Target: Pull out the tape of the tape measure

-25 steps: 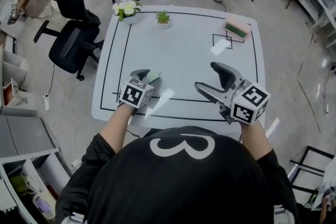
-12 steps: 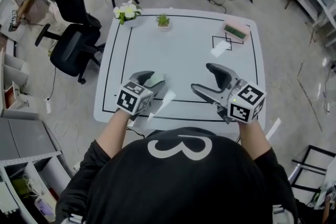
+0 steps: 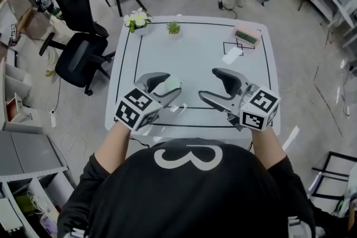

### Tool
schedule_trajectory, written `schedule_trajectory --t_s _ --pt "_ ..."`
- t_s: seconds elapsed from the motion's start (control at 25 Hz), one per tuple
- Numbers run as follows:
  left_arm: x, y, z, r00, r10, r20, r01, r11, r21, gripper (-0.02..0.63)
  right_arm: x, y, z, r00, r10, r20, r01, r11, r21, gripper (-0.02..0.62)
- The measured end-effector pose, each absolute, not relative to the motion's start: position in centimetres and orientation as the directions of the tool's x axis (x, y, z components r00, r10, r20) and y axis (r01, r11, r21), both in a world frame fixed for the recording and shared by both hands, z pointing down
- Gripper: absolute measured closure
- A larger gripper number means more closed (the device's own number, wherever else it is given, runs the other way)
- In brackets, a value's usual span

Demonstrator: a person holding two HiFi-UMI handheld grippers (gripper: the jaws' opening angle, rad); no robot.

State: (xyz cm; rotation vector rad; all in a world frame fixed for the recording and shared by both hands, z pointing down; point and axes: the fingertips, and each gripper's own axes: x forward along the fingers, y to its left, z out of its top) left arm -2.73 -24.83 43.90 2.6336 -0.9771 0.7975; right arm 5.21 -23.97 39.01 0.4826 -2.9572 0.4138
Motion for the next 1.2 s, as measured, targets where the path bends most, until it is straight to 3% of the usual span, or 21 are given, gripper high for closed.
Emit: schedule_trajectory --t_s 0.24,0.48,0.84,1.2 --pt "-2.1 -23.0 39.3 0.721 -0.475 0.504 -0.568 -0.823 0.037 0.387 3.9 -22.5 35.4 -0.962 -0.252 0.108 -0.267 0.95 -0.159 0.281" --pt "-1.5 -21.2 35.3 0.777 -0.427 0.462 -0.482 -0.876 0.003 0.387 2.1 -20.1 33.3 -0.976 -0.171 0.138 -0.177 0.984 -0.034 0.282" --pt "-1.9 -19.2 33.2 0.804 -0.399 0.442 -0.427 -0.903 -0.038 0.387 -0.8 -17.9 32.6 -0.97 -0.101 0.221 -0.077 0.991 0.114 0.374" --pt "-2.1 -18.2 31.8 0.817 -0.395 0.421 -0.395 -0.914 -0.09 0.387 -1.5 -16.9 30.8 -0.972 -0.08 0.22 -0.046 0.987 0.157 0.488"
